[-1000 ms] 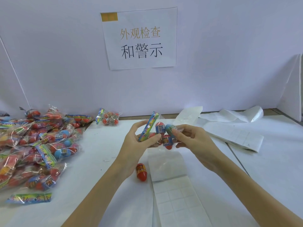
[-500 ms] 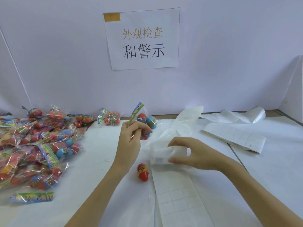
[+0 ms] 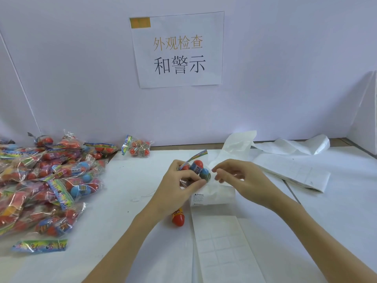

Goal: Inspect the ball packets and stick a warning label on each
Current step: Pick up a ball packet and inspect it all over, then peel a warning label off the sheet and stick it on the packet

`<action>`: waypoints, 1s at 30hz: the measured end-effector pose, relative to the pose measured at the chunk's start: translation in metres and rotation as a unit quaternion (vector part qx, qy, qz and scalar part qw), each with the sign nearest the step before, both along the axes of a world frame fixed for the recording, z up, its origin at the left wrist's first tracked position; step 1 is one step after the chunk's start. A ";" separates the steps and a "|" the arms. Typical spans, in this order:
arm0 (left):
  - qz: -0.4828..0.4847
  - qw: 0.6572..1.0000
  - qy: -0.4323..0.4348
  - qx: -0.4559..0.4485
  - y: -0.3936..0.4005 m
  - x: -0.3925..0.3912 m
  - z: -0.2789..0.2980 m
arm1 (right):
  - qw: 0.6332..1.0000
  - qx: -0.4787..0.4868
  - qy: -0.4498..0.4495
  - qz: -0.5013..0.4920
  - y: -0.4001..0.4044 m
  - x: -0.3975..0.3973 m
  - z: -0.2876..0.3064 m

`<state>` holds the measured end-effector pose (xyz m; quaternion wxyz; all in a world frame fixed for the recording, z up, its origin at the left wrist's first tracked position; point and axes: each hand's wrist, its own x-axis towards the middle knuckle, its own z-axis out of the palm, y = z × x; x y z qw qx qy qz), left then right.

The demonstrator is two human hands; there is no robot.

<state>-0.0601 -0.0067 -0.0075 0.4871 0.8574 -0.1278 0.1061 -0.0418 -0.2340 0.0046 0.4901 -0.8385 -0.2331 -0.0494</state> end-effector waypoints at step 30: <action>0.022 0.998 0.061 -0.003 0.000 0.014 -0.006 | 0.886 -0.183 -0.424 0.039 0.032 -0.015 -0.023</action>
